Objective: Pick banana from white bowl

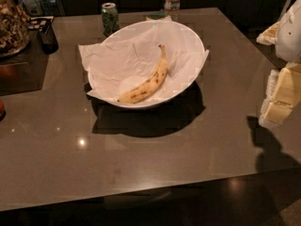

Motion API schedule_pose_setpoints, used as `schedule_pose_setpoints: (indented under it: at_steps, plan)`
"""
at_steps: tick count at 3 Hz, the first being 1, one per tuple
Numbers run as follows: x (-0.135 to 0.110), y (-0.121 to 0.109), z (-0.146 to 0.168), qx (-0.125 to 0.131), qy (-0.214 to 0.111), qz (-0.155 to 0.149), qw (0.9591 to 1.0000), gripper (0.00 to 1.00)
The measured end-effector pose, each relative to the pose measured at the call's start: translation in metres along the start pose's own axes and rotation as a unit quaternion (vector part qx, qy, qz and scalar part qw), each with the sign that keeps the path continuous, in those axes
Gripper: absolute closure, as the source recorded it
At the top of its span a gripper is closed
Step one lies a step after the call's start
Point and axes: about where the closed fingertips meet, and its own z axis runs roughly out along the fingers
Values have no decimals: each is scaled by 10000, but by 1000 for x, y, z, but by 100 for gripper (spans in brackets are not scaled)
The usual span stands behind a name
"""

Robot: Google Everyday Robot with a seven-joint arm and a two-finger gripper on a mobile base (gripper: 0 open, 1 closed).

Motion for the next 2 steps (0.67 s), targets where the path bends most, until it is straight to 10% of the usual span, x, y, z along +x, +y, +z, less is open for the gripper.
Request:
schedule_pose_setpoints:
  at_steps: [1, 2]
  plan:
    - [0, 0, 0, -1, 0, -2, 10000, 0]
    - [-15, -1, 4, -338, 17, -622, 9975, 0]
